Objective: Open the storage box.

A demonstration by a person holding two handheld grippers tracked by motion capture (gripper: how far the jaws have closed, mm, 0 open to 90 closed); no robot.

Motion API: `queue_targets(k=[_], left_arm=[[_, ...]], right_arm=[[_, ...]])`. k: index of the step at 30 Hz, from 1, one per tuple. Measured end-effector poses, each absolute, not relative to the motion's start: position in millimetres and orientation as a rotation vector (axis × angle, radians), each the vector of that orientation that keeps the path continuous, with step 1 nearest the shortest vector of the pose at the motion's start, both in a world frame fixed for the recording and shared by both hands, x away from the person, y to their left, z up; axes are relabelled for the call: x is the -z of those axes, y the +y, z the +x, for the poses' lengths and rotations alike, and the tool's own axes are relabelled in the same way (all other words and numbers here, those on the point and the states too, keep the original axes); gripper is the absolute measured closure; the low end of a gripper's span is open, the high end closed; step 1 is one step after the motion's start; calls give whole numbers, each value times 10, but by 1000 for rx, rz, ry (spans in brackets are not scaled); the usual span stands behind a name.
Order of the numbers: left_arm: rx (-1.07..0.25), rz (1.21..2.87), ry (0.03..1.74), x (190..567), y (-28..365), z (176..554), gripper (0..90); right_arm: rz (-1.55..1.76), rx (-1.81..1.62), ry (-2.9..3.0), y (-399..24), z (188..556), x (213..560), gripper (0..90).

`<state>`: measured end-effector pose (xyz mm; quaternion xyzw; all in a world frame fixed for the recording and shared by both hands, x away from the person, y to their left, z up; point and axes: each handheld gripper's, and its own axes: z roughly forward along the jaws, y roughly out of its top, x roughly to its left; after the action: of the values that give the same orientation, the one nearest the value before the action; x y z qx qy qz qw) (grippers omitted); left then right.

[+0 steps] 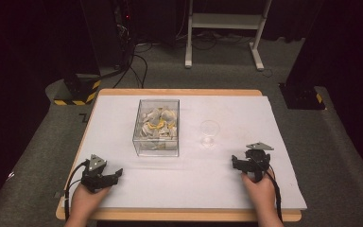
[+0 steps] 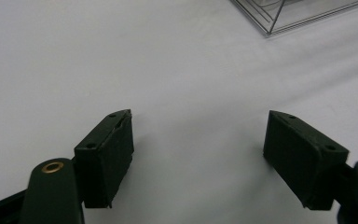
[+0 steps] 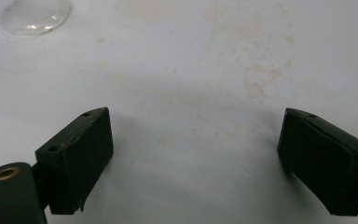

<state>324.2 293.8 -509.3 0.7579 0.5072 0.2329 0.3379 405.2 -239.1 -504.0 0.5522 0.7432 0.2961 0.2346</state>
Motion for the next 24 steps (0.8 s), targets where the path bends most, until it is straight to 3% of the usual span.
queue_targets(k=[19, 24], left_arm=[[-613, 1979, 1326, 5086, 2935, 3241, 252], [-691, 2003, 1304, 5079, 2877, 3205, 239]], right_arm=[[1438, -772, 2038, -2397, 4037, 4985, 122], [1437, -849, 2056, -2409, 3950, 4934, 128]])
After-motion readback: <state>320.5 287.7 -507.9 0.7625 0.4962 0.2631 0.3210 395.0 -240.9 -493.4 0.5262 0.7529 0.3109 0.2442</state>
